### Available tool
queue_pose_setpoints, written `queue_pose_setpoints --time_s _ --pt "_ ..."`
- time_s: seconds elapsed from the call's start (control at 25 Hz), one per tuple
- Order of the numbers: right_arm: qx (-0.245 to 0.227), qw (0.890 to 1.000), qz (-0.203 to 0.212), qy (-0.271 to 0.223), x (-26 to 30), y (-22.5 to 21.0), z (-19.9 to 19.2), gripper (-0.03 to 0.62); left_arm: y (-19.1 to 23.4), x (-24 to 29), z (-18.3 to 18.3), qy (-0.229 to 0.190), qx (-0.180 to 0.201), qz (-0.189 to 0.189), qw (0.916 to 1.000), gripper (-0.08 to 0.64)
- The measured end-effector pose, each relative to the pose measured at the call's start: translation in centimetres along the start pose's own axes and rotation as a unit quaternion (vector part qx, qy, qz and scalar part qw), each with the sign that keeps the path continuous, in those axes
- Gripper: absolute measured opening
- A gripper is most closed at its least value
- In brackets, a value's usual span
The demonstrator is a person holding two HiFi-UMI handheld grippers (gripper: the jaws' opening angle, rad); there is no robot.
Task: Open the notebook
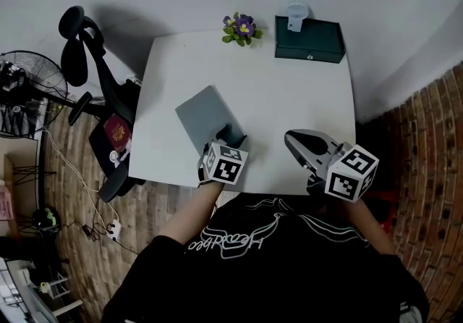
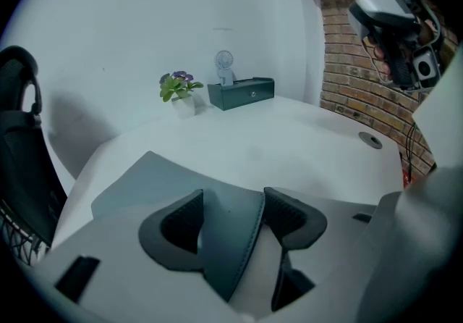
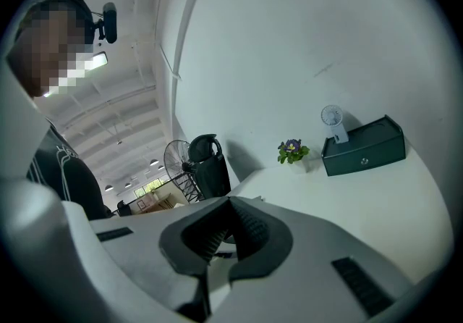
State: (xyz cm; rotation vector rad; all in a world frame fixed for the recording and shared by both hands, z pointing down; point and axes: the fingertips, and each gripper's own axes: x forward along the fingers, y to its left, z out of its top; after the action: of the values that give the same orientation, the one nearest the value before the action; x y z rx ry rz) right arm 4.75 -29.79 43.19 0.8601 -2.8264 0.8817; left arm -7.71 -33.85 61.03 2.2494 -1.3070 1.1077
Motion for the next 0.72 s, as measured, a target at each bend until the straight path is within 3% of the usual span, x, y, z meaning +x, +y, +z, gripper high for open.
queue_pose_setpoints --time_s 0.32,0.72 --pt "0.001 1.0 -0.004 -0.002 -0.3 -0.1 -0.2 0.002 -0.2 -0.5 0.2 -0.001 -0.014 -0.008 0.9999 0.23" --pt "-0.011 1.0 0.016 0.012 0.6 1.2 -0.7 0.002 -0.5 -2.6 1.6 -0.031 -0.036 -0.015 0.9988 0.084"
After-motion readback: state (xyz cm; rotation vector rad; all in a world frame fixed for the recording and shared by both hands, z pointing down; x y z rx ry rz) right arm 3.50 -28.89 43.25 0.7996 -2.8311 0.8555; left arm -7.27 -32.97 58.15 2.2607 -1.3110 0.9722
